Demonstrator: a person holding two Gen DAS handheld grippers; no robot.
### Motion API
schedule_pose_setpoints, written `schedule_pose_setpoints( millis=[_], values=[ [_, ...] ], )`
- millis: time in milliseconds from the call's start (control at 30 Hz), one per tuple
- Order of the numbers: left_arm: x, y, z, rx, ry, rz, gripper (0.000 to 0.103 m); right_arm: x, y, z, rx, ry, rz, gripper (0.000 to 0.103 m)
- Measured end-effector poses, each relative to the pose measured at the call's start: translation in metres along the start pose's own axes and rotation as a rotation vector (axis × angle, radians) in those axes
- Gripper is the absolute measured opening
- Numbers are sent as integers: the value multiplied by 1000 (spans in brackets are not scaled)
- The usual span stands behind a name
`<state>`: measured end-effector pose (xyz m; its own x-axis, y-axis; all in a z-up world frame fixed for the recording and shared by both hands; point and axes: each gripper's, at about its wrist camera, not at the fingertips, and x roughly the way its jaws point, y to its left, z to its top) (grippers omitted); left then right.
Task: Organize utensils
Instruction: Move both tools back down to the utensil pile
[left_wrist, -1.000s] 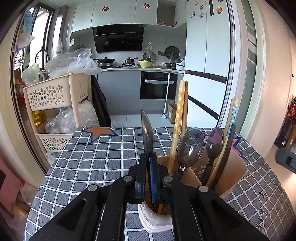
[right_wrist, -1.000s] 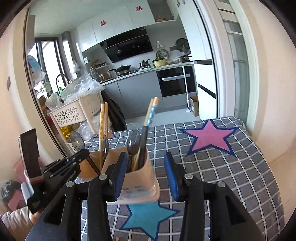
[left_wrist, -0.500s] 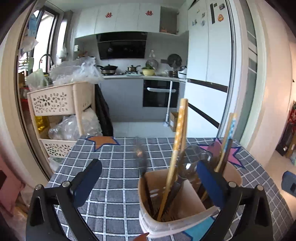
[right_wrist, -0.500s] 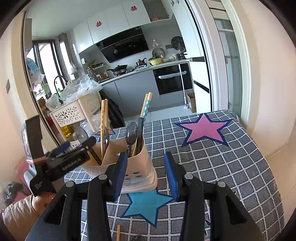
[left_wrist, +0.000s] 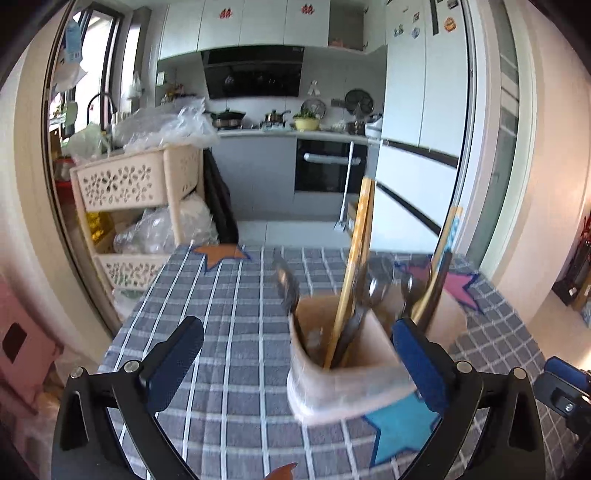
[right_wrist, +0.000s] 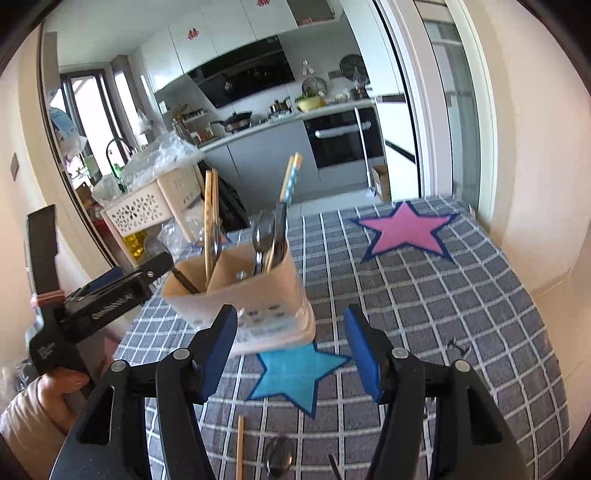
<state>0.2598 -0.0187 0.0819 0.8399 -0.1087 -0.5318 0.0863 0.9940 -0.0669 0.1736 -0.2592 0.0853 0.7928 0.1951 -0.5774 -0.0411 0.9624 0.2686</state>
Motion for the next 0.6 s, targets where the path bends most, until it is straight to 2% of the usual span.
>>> schedule_pose_setpoints(
  millis=[400,600],
  values=[
    [-39,2,-51,18,111,27,103,0,-5,-45,58,182,-28,64],
    [-50,1,-77,32,161,36,103,-7,-5,-63,80,222,-31,64]
  ],
)
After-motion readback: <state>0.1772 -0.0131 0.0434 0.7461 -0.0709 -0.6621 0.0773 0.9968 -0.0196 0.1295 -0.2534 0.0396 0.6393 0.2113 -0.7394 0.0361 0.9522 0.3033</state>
